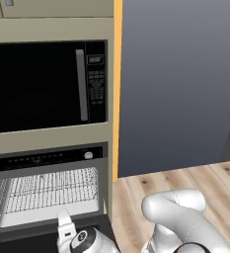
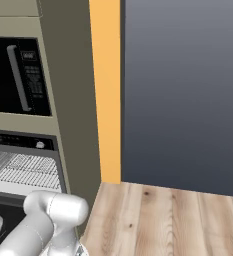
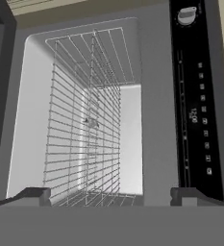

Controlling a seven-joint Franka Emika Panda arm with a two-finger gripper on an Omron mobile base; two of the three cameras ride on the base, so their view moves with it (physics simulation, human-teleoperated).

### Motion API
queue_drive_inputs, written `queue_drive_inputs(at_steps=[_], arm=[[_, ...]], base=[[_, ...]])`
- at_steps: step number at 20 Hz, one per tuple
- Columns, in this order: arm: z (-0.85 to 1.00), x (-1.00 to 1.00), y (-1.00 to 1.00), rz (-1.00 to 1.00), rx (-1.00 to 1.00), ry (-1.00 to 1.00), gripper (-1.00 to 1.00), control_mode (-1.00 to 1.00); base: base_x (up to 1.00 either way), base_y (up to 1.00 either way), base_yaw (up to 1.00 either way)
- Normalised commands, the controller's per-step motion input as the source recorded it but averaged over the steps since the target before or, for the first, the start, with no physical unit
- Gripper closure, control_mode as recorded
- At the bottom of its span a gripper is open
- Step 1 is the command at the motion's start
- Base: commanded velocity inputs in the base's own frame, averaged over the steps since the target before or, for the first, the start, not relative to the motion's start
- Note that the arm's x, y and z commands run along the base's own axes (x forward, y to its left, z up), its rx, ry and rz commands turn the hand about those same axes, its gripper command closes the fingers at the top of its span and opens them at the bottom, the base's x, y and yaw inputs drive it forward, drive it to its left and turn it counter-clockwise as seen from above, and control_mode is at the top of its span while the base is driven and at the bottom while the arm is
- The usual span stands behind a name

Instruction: Take the fish from the oven and place it on the plate on the counter.

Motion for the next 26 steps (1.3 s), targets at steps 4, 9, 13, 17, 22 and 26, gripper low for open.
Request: queue_drive_inputs(at_steps=[4,9,13,17,22,26], arm=[[-0.12,0.15,0.06,-0.06,0.22,-0.13,-1.00,-1.00],[-0.18,0.32,-0.08,-0.22,0.57,-0.06,-1.00,-1.00],[0.54,0.56,-0.14,-0.25,0.54,0.18,-1.00,-1.00],[0.75,0.33,-0.61,-0.08,0.49,0.35,-1.00,-1.00],[-0.33,0.49,-0.05,-0.02,0.13,0.09,-1.00,-1.00],[-0.86,0.15,0.00,0.00,0.03,-0.02,-1.00,-1.00]], base=[[0.00,0.00,0.00],[0.00,0.00,0.00],[0.00,0.00,0.00],[0.00,0.00,0.00],[0.00,0.00,0.00],[0.00,0.00,0.00]])
